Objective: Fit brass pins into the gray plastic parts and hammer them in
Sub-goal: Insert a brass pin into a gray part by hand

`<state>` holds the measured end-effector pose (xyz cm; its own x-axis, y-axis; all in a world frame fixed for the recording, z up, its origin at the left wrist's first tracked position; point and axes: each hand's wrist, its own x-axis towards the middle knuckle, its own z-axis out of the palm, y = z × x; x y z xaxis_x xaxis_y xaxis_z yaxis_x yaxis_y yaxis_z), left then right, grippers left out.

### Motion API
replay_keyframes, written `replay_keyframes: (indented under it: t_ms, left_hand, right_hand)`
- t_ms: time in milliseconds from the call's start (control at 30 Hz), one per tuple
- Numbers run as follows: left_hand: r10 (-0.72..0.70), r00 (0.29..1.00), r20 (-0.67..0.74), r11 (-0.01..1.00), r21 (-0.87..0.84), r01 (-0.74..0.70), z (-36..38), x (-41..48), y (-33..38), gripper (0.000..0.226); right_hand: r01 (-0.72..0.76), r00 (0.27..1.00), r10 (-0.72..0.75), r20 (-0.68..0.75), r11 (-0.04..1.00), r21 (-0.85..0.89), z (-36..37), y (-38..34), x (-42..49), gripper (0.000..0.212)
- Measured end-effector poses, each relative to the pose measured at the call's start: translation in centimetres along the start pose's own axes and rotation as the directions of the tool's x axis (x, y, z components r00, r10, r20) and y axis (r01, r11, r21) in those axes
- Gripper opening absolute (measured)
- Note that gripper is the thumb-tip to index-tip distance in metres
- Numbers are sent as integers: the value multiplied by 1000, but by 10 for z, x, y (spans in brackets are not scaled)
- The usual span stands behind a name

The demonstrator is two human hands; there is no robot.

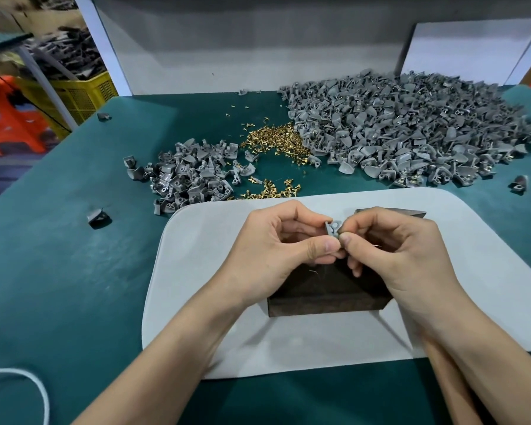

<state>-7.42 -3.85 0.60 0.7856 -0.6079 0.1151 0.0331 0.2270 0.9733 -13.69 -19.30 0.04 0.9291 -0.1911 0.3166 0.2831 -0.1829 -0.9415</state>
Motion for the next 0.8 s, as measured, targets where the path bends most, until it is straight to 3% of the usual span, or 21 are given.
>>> replay_keyframes:
  t_ms: [100,300,800]
  left_hand:
    - [14,1000,-5,1000,7,-14,0,0,0,23]
    - [19,1000,-8,1000,-1,-19,0,1,0,25]
    - [42,999,29,999,28,-42,-1,1,-3,23]
  right_hand:
    - [-42,999,42,7,997,65,-1,-2,1,7]
    - [-81,997,83,-7,984,160,0,-2,1,10]
    - [-11,999,10,-42,999,-39,1,-4,0,23]
